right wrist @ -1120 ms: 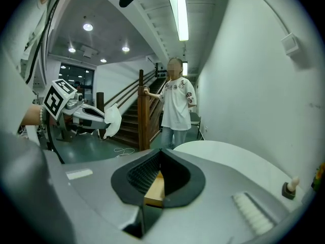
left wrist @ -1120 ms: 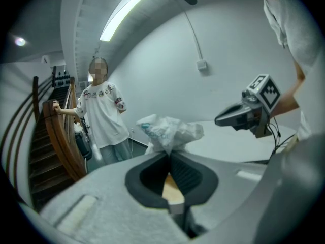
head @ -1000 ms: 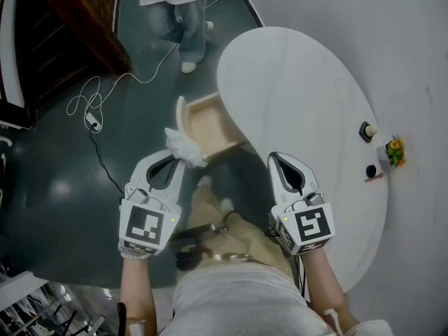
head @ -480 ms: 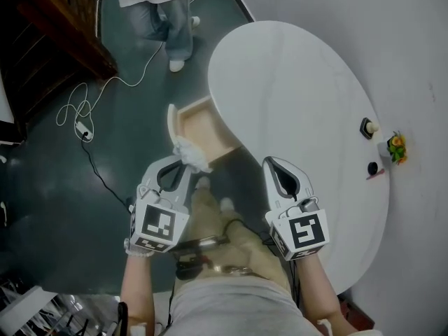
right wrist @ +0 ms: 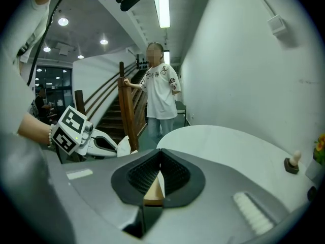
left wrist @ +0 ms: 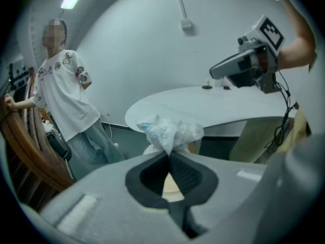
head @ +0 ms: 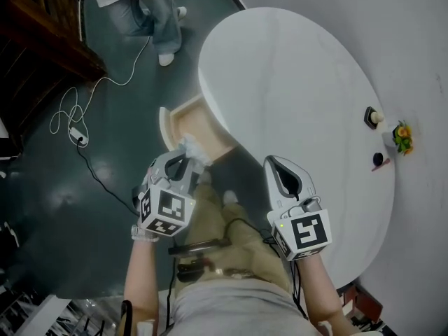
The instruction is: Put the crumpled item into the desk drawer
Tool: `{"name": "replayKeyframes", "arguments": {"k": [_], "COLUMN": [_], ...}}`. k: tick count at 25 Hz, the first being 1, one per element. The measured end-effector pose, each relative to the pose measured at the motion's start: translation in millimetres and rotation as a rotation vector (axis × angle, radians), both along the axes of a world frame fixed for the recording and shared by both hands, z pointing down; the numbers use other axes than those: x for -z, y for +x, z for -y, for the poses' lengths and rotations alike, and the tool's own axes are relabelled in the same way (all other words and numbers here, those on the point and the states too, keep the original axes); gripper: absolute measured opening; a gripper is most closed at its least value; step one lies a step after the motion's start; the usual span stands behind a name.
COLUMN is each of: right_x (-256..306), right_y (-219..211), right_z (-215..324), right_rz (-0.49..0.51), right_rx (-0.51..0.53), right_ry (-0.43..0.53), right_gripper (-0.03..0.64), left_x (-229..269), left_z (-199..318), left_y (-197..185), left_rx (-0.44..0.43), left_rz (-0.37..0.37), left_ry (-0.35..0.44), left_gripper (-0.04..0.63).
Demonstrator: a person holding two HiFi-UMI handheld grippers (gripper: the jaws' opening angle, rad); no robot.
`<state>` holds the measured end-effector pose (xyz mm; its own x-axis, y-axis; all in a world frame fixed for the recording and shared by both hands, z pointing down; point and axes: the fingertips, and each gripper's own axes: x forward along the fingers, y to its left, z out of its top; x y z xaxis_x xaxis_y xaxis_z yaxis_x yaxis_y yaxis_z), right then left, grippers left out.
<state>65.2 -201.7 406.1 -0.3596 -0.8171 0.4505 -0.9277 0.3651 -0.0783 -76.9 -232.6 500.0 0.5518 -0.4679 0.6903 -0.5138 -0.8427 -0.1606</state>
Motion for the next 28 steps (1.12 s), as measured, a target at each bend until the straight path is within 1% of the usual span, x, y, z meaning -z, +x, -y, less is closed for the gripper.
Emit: {"name": "replayKeyframes", "arguments": {"k": [3,6,9,12,17,19,22,24,28], "right_x": [-6.7,-13.8,-21.2,-27.1,-37.4,-39.4,-41.2,-41.3,-42.9], "right_y": [0.3,2.5,4.6,6.4,13.0,16.0,22.9,28.8,38.5], "right_z": [5.2,9.3,11.9,12.3,11.3,10.0,9.8,8.8,5.8], "right_rz": [0.002,0.006,0.009,0.013,0.028,0.035,0.045,0.054,0.063], "right_rx": [-0.011,-0.025,-0.04,-0.06,-0.096,-0.112,-0.139,-0.158,-0.181], "right_ry": [-0.014,-0.026,-0.038,-0.048,-0.061,-0.065,-0.066,-0.067,-0.065], "right_gripper": [0.005,0.005,0.005,0.005,0.005,0.005,0.005,0.005,0.005], "left_x": [-25.8,-51.8,-72.7,-95.4,-131.1,-143.1,-160.5,-167.4,-185.5], "left_z": [7.6,12.9,18.9,20.3,22.8,23.1,23.9,24.2,22.2], "left_y": [-2.4,0.0,3.0,4.5,10.1,13.3,19.7,26.6,35.1], "left_rx": [-0.01,-0.047,-0.085,-0.139,-0.254,-0.284,-0.337,-0.369,-0.415], "left_rz": [0.036,0.08,0.135,0.213,0.397,0.443,0.495,0.516,0.571], "left_ry": [-0.042,-0.083,-0.103,-0.128,-0.163,-0.182,-0.204,-0.214,-0.23], "left_gripper": [-0.002,-0.002,-0.002,-0.002,-0.002,-0.002,-0.002,-0.002,-0.002]}}
